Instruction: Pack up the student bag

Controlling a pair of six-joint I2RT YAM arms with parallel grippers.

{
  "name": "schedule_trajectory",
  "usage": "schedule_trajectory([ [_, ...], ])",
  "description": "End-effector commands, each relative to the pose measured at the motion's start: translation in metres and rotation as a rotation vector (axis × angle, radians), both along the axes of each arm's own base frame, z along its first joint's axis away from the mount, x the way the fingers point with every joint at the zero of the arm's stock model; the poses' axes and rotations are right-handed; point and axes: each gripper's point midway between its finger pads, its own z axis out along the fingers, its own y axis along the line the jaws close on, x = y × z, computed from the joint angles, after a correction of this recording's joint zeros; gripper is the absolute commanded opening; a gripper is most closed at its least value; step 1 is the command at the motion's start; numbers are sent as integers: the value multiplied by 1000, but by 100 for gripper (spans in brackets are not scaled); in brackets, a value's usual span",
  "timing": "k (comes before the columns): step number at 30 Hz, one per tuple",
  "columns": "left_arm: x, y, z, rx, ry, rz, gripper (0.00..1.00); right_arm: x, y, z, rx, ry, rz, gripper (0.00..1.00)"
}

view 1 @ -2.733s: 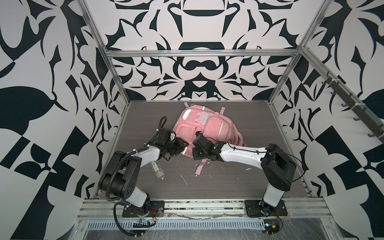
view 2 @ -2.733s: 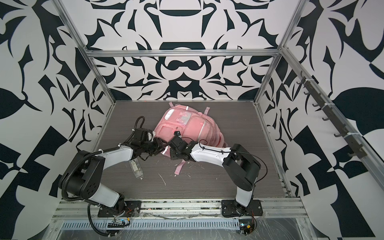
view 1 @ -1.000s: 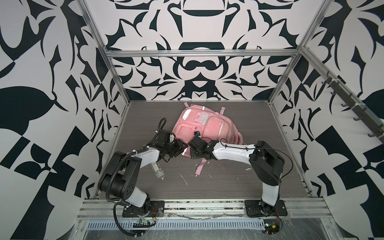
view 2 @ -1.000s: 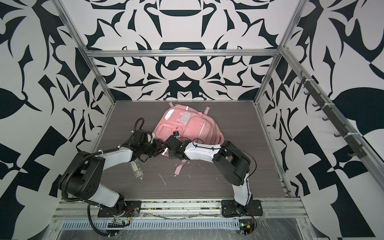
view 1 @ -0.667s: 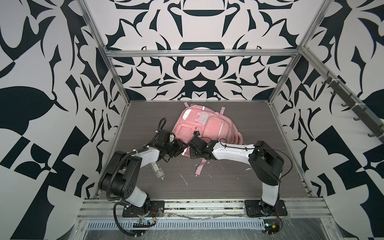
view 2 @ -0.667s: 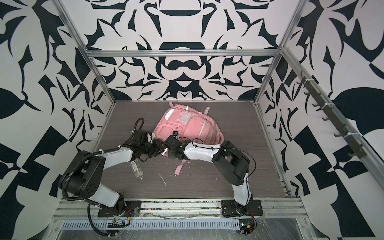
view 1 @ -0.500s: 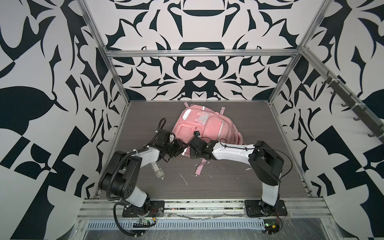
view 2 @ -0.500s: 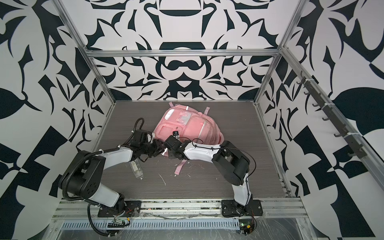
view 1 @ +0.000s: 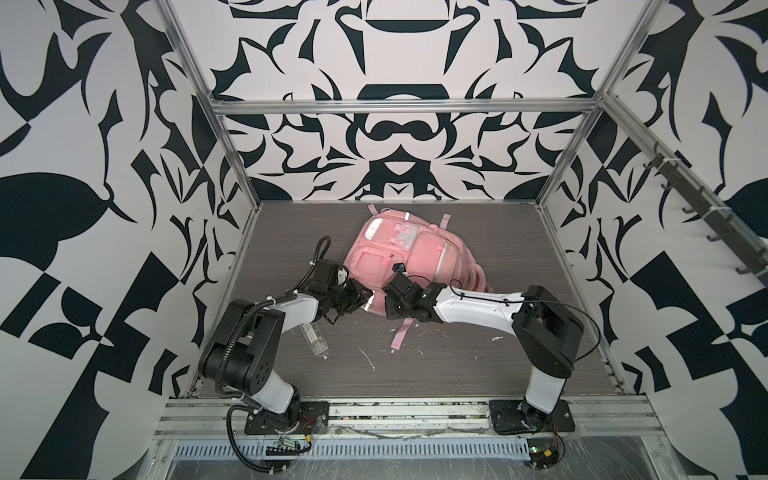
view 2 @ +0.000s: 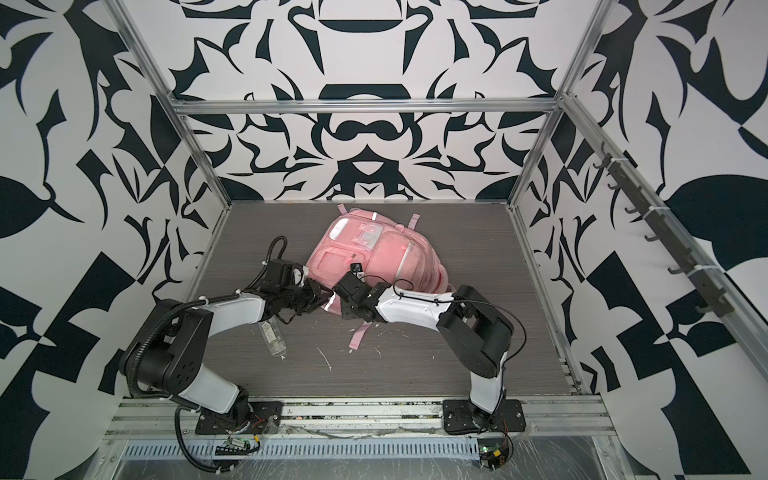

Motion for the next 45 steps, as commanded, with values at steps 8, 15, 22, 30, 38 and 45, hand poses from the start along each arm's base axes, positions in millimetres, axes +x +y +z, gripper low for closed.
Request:
schedule_trajectory([
  [8, 7, 15, -11, 45, 29, 51, 36, -28, 5, 8, 22, 77, 136, 0],
  [15, 3, 21, -21, 55, 58, 68, 38, -34, -23, 4, -66, 74, 144, 0],
  [22, 4, 23, -23, 55, 65, 79, 39, -40, -71, -4, -116, 101, 93, 0],
  [30, 5, 24, -25, 50, 70, 82, 40, -40, -141, -8, -143, 124, -19, 0],
  [38, 8, 24, -22, 50, 64, 84, 40, -38, -137, -10, -117, 141, -26, 0],
  [45, 20, 29, -12, 52, 40, 100, 41, -33, -119, -5, -65, 134, -8, 0],
])
